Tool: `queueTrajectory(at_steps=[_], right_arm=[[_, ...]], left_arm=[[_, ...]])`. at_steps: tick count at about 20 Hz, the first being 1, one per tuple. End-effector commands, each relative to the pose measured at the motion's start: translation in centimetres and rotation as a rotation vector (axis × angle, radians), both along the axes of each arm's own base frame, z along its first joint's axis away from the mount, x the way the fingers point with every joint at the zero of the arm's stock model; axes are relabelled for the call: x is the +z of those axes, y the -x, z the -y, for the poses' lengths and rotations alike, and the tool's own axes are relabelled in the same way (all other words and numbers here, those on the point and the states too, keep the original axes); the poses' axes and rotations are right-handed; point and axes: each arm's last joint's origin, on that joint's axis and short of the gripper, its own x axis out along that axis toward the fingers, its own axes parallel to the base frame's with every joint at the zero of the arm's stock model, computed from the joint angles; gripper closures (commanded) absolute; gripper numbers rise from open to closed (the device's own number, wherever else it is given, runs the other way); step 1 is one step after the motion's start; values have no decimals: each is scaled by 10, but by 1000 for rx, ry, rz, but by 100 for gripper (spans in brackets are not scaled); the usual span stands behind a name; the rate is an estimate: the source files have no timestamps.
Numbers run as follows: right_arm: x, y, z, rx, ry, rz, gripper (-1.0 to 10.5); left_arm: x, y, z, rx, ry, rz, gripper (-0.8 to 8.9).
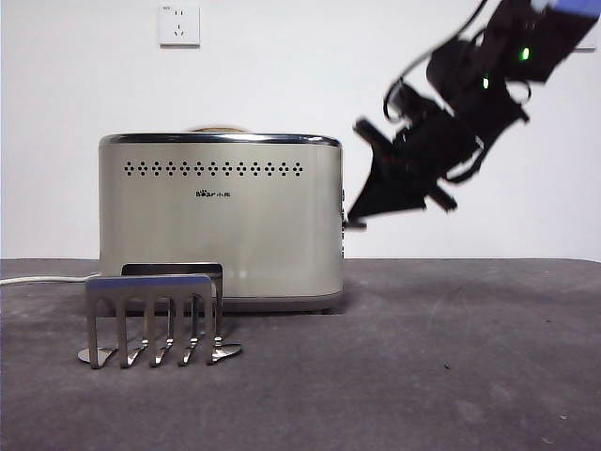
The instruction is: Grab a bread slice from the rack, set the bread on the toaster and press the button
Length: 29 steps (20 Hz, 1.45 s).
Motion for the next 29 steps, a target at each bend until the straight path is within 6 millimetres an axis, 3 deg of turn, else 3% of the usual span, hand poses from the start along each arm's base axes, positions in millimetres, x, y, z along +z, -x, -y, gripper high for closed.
queueTrajectory(at_steps=[1,5,9,11,13,19,20,22,29], right_arm=[[44,17,4,7,-31,119,958],[114,61,18,5,-65,237,959],[148,121,36,40,-4,172,958],[154,153,45,84,62,106,958],[155,172,51,112,100,57,958],[161,210,63,152,151,-26,958],[163,214,64,151,149,-17,958],[166,219,65,150,145,1,956],[167,220,66,147,143,4,946]], left_arm=[[-3,1,0,-1,-9,-24,468],[-3,1,0,-1,-9,-25,468],[-3,1,0,-1,-9,-27,468],[-3,1,0,-1,-10,-28,468],[-3,1,0,-1,-10,-28,468],[-3,2,0,-1,-13,-35,477],[-4,2,0,-2,-15,-40,556],[-4,2,0,-2,-15,-40,843],[-3,2,0,0,-14,-38,817]])
